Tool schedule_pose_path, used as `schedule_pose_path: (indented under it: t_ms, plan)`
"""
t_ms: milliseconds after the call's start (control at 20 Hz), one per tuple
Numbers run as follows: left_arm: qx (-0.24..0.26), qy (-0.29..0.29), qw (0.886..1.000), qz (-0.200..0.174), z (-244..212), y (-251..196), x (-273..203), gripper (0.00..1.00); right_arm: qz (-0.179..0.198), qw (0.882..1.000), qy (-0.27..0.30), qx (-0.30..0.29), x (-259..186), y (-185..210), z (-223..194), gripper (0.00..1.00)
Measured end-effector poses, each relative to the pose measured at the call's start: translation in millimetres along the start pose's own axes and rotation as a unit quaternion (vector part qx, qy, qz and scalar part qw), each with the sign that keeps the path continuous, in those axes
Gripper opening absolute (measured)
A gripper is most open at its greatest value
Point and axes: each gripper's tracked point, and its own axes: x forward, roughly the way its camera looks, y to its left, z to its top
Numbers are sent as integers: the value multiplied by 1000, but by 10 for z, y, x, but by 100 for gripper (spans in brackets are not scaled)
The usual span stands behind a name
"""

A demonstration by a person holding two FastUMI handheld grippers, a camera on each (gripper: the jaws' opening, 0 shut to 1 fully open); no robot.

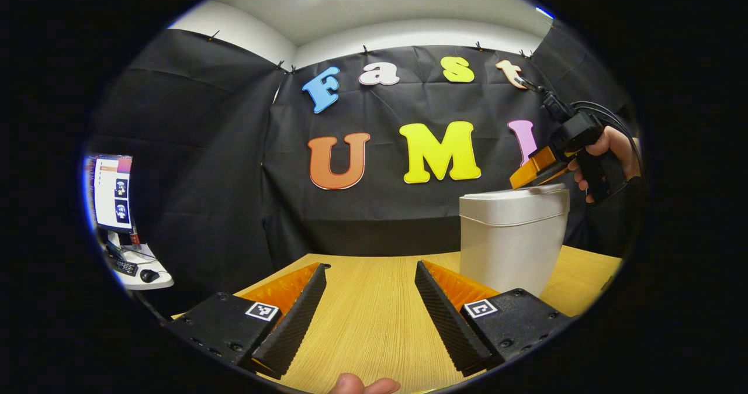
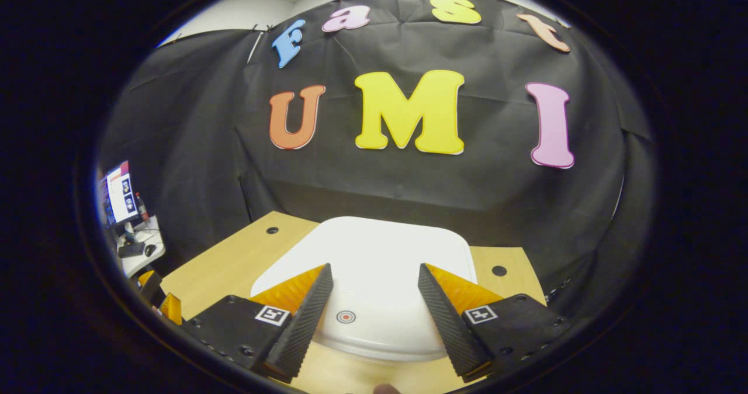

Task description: Press the lid of the desktop garbage bin to open it, pick up the crumpled paper on the desktop and throw it into the bin, then pick up the pop can on the desktop and drop it into the bin, and finally close the garbage bin lid.

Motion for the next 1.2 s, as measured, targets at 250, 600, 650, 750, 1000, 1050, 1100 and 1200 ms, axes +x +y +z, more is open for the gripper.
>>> schedule_pose_path:
  t_ms: [250, 600, 650, 750, 1000, 1050, 1100, 1200]
  plan:
    - [1, -2, 1000, 0, 10, -2, -9, 99, -6, 1000, -14, 3, -81, 6, -48, 93]
    - [7, -1, 1000, -1, 7, -25, -13, 99, -20, 999, -44, -22, -168, 45, -166, 92]
    - [8, -2, 1000, -1, 16, -28, -17, 99, -23, 998, -49, -25, -175, 44, -149, 89]
    - [8, -4, 1000, -3, 21, -39, -28, 99, -24, 998, -47, -24, -156, 36, -201, 89]
    - [1, 2, 1000, 3, 13, 10, -33, 98, -17, 997, -65, -34, -171, 26, -272, 89]
    - [0, 3, 1000, 3, 17, 9, -35, 99, -18, 997, -65, -35, -173, 25, -271, 90]
    - [-1, 3, 1000, 4, 23, 15, -34, 99, -16, 997, -71, -33, -172, 45, -289, 89]
    - [0, 0, 1000, 6, 39, 33, -51, 99, -13, 996, -83, -30, -158, 37, -245, 90]
